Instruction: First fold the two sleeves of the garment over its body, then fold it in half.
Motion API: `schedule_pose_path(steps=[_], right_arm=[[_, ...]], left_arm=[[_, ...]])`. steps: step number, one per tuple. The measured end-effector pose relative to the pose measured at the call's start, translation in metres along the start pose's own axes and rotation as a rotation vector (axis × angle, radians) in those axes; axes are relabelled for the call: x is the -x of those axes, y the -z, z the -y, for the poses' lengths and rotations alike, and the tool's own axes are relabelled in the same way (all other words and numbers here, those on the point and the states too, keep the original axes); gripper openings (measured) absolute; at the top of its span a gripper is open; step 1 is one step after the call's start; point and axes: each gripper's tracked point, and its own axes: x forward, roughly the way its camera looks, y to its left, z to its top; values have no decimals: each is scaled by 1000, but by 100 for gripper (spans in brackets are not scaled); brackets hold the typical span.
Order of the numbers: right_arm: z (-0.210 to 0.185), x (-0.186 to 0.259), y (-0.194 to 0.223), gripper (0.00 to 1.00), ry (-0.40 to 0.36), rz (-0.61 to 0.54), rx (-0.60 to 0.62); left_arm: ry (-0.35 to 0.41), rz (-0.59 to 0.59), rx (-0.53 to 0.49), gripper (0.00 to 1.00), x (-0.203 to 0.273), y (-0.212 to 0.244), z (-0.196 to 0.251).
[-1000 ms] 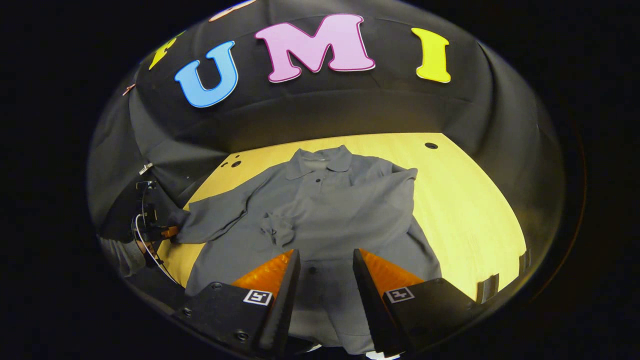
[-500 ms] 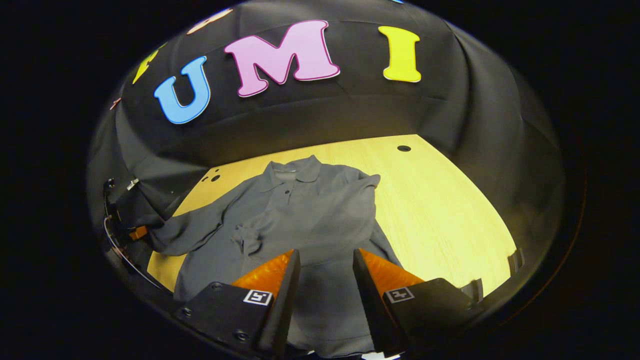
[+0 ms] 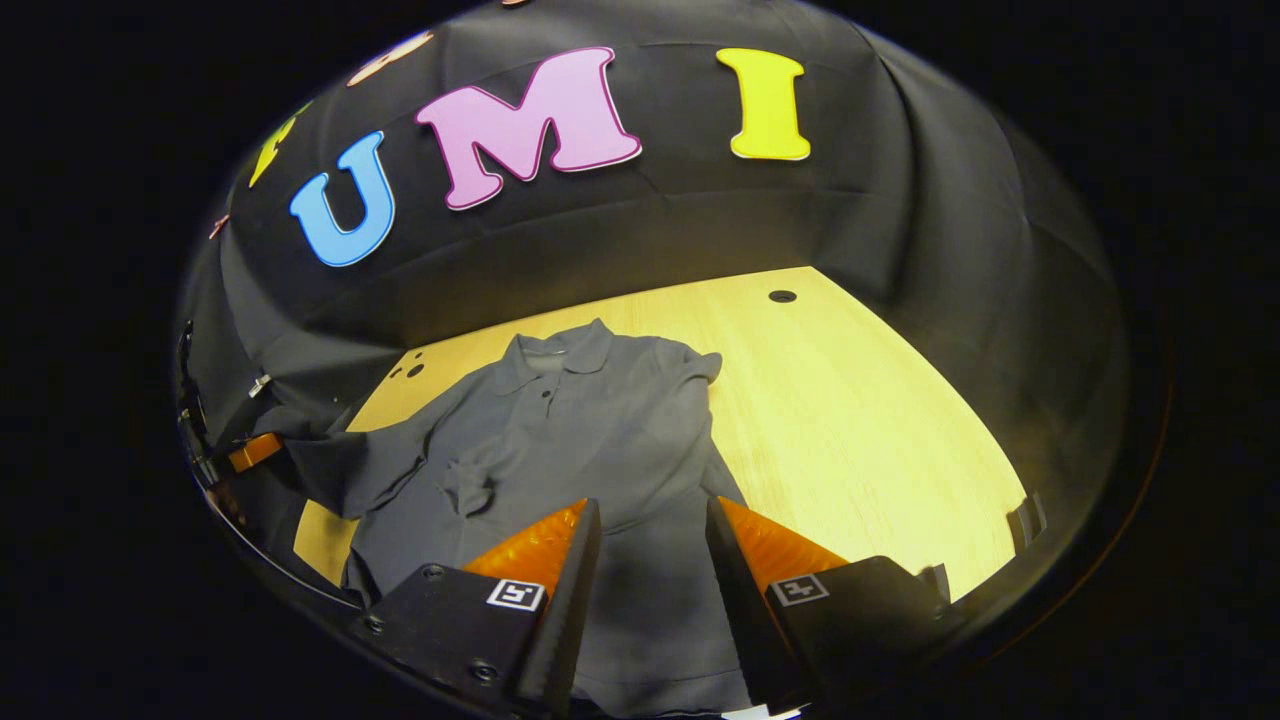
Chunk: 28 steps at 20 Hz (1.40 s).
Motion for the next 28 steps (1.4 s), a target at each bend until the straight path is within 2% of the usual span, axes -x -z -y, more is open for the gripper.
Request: schedule_pose_path(steps=[4, 9, 12, 19, 28], right_arm=[[14, 2, 0, 67, 12, 3, -14], [33, 6, 2, 67, 28, -1, -21], [42, 8, 3, 66, 29, -5, -19], [63, 2, 2, 67, 11, -29, -2], [91, -18, 3, 66, -43, -94, 45]], left_arm=[[69, -20, -4, 5, -3, 2, 54], [191, -43, -18, 5, -9, 7, 132], [229, -57, -22, 5, -17, 10, 168], [236, -82, -65, 5, -46, 29, 228], [191, -139, -167, 5, -90, 75, 281]])
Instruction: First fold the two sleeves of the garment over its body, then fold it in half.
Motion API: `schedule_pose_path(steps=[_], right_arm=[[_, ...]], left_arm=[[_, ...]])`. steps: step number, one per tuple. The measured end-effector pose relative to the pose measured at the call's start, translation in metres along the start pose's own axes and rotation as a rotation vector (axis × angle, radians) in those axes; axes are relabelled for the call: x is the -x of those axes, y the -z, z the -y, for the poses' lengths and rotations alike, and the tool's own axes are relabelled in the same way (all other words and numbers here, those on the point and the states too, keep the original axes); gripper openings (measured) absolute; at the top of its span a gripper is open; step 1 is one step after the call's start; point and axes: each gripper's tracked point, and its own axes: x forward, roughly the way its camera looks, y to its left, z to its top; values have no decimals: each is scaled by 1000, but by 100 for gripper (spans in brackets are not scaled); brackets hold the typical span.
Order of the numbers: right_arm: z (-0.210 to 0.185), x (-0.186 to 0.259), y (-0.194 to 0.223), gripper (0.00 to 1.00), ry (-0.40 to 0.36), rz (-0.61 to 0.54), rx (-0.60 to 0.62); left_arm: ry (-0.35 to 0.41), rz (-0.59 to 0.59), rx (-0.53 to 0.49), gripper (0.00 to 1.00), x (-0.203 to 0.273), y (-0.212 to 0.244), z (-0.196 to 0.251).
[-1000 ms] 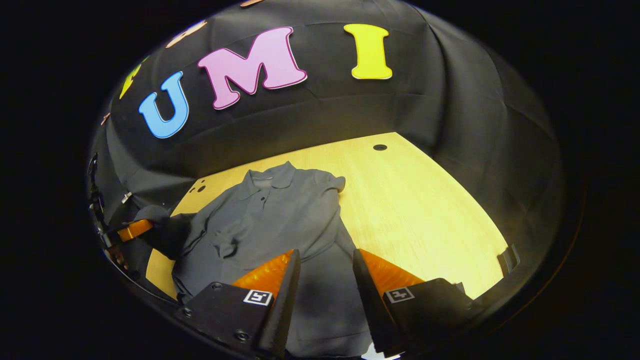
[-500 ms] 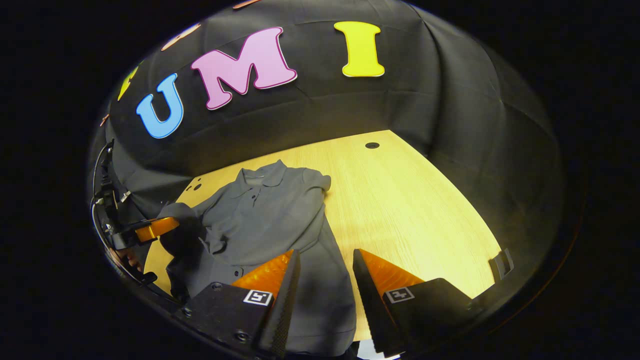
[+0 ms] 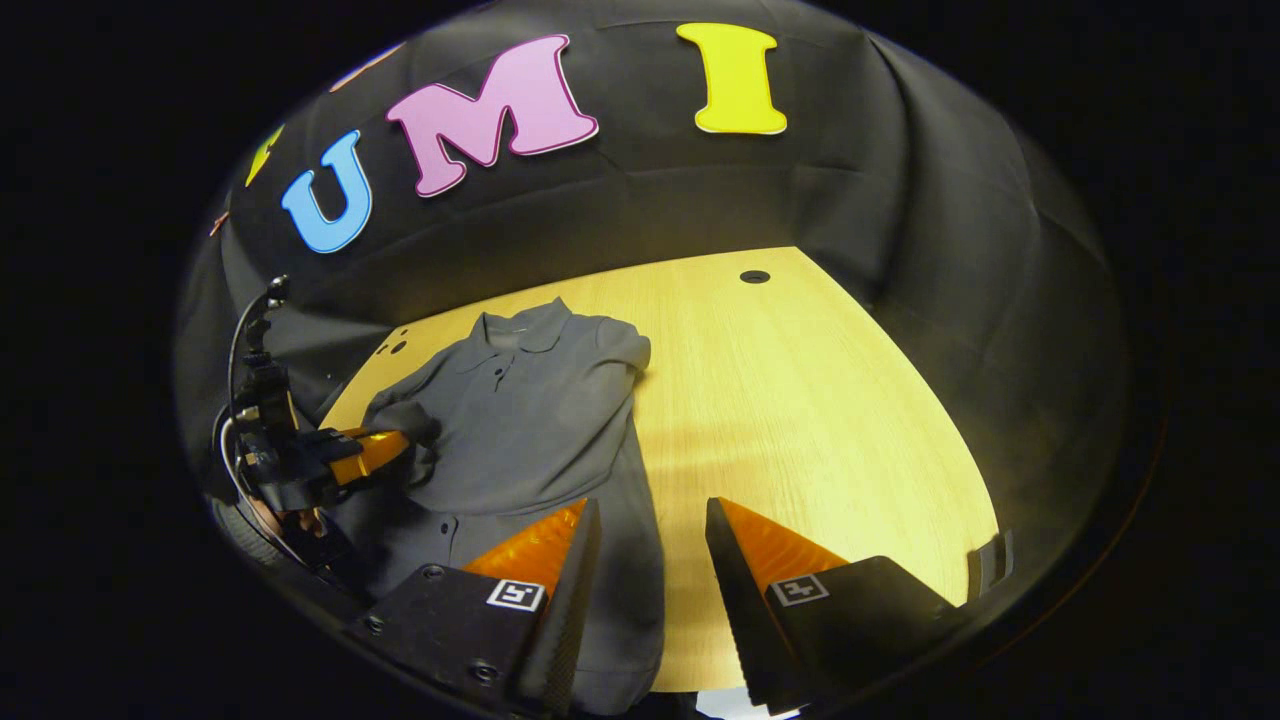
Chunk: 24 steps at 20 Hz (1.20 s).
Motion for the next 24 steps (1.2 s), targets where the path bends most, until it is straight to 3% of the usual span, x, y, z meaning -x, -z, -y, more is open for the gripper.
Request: schedule_pose_path(steps=[4, 8, 11, 12, 13, 14, 15, 16, 17, 19, 24], right_arm=[[15, -6, 1, 67, -12, -20, 9], [27, -10, 3, 67, -22, -37, 12], [29, -12, 5, 67, -28, -45, 11], [30, -12, 5, 67, -30, -49, 10], [29, -12, 6, 67, -32, -49, 8], [28, -12, 7, 67, -35, -50, 6], [26, -12, 8, 67, -37, -50, 3], [24, -10, 9, 67, -38, -50, 0], [22, -9, 12, 67, -40, -51, -5], [18, -8, 16, 67, -40, -53, -13], [7, -2, 27, 67, -40, -64, -18]], left_arm=[[1, -47, 3, 8, -20, 17, 20], [-16, -77, 49, 22, -30, 23, 29], [-4, -84, 33, 44, -34, 26, 39], [1, -79, 29, 47, -34, 25, 42], [9, -77, 23, 65, -32, 24, 46], [21, -70, 18, 69, -29, 23, 51], [34, -61, 17, 82, -25, 20, 55], [48, -51, 19, 84, -19, 17, 58], [69, -37, 27, 93, -14, 14, 62], [105, -9, 47, 98, 0, 6, 68], [186, 33, 107, 98, 40, 0, 68]])
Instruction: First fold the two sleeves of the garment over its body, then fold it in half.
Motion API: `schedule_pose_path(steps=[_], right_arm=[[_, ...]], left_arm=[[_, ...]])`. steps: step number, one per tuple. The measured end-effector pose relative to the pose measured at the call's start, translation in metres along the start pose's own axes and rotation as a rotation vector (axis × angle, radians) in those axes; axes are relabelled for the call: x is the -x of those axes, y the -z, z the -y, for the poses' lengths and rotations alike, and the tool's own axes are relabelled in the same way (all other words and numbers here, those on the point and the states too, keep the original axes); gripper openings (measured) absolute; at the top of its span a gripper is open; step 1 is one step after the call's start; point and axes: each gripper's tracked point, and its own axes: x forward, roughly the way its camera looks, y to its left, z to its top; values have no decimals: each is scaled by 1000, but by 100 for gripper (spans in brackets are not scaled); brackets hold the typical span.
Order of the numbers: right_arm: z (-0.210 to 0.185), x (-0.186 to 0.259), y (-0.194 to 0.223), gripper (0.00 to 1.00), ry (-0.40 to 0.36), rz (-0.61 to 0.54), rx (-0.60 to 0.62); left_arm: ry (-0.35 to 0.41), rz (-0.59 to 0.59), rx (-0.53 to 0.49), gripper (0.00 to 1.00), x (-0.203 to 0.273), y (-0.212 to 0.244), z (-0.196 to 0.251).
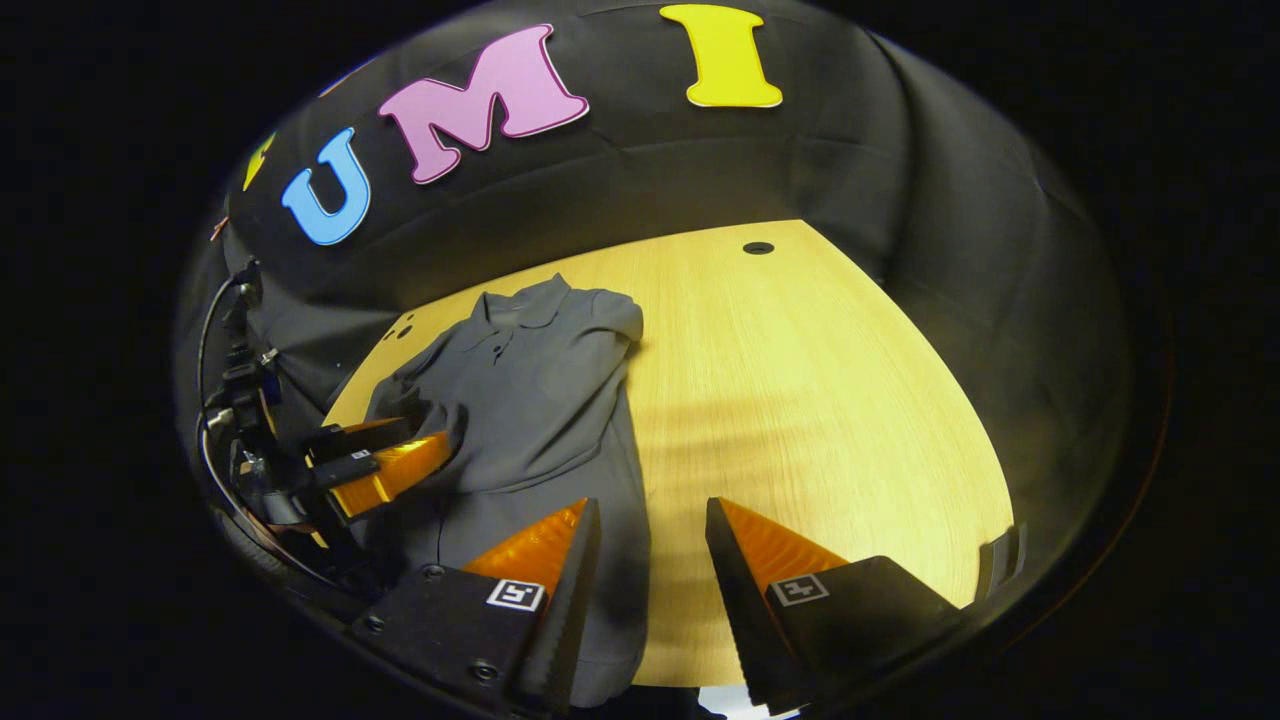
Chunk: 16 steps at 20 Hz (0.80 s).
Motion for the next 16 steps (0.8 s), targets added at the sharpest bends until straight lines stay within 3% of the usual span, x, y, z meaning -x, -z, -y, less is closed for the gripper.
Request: schedule_pose_path(steps=[4, 8, 11, 16], right_arm=[[-7, 7, 17, 67, 5, -26, 0], [-12, 17, 44, 67, 13, -71, 15], [-17, 26, 65, 67, 18, -107, 10], [-26, 36, 99, 67, 22, -166, 17]], left_arm=[[55, 25, 55, 98, 43, 0, -5], [48, 26, 56, 96, 86, 11, -30], [11, 10, 24, 96, 116, 26, -57], [-102, -74, 63, 96, 151, 71, -124]])
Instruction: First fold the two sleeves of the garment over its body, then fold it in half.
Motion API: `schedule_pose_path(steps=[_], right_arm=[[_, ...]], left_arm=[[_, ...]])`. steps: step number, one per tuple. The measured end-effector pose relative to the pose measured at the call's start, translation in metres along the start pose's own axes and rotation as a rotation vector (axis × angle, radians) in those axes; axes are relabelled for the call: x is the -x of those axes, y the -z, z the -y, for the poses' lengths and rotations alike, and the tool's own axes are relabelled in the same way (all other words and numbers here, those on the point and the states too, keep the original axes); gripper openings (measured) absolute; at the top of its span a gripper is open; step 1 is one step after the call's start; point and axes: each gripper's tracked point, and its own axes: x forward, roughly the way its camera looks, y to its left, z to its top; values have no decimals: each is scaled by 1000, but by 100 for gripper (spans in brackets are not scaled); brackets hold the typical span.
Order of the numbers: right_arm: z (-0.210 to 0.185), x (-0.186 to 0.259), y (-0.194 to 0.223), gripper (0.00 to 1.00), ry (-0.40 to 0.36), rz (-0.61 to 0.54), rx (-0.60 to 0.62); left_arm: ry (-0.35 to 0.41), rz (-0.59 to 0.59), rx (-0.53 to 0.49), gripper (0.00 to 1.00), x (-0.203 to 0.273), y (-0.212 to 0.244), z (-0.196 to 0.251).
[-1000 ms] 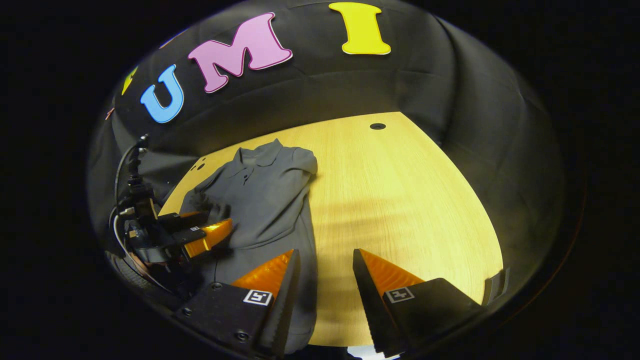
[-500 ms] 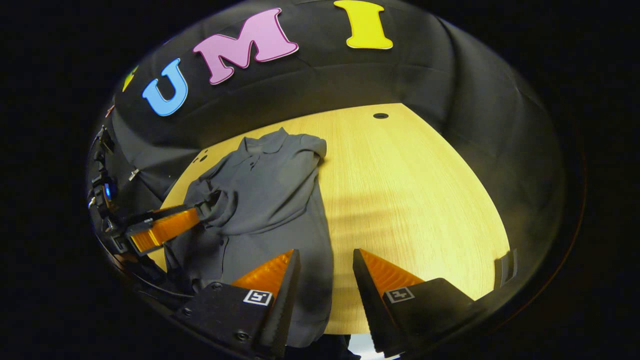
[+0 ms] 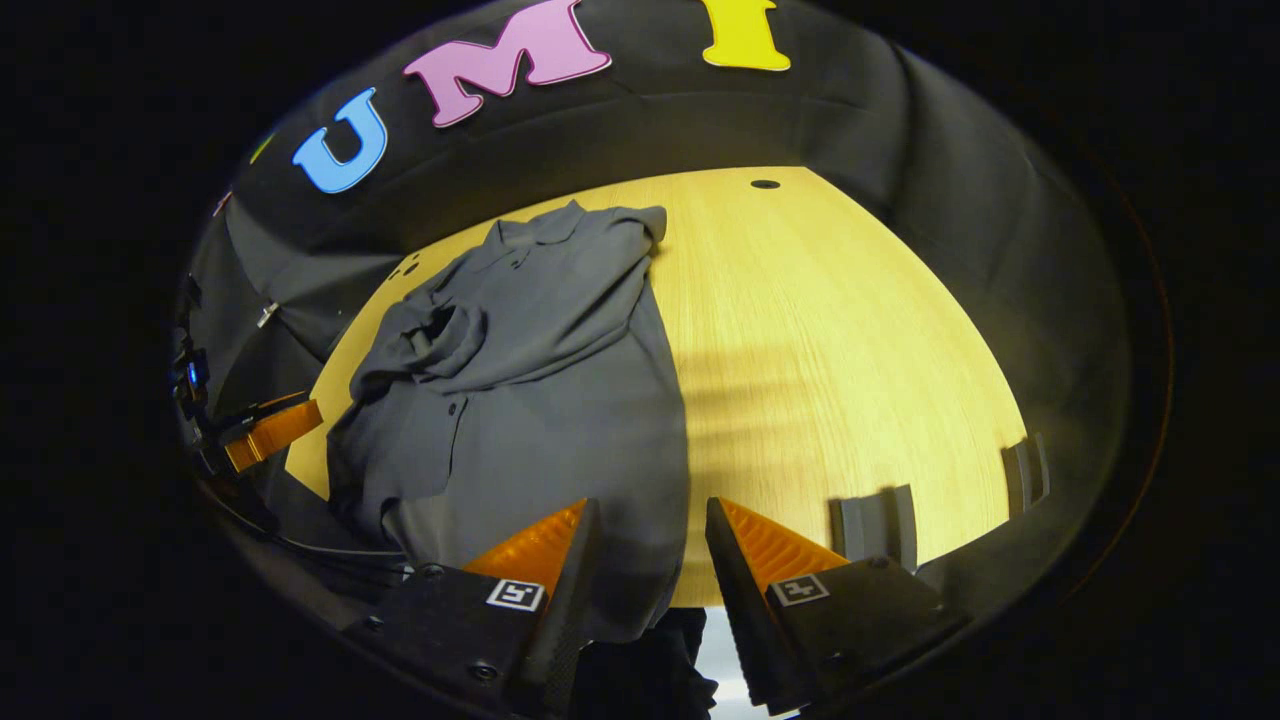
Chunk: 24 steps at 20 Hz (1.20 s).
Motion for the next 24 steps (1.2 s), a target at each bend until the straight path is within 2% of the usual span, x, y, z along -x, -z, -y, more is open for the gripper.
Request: schedule_pose_path(steps=[4, 5, 6, 12, 13, 15, 20, 22, 23, 24], right_arm=[[-2, -7, 17, 67, 12, -40, -39], [-2, -8, 22, 66, 15, -46, -56], [-2, -9, 25, 66, 20, -53, -68], [-5, -18, 50, 67, 32, -114, -72], [-8, -20, 53, 67, 26, -122, -70], [-11, -26, 52, 67, 35, -122, -37], [-14, -32, 53, 65, 97, -157, 126], [-16, -34, 54, 65, 127, -141, 183], [-23, -39, 55, 67, 107, -131, 187], [-29, -41, 52, 51, 85, -118, 197]], left_arm=[[-55, -81, 30, 96, 7, 38, -45], [-62, -107, 58, 92, 6, 48, -53], [-69, -135, 84, 96, 3, 59, -59], [-117, -285, 103, 96, -11, 113, -79], [-120, -298, 114, 92, -12, 116, -78], [-119, -292, 103, 98, -17, 112, -78], [-126, -338, 64, 98, -26, 109, -71], [-106, -337, 49, 93, -28, 108, -64], [-76, -339, 26, 79, -30, 107, -57], [-38, -325, -2, 75, -33, 104, -49]])
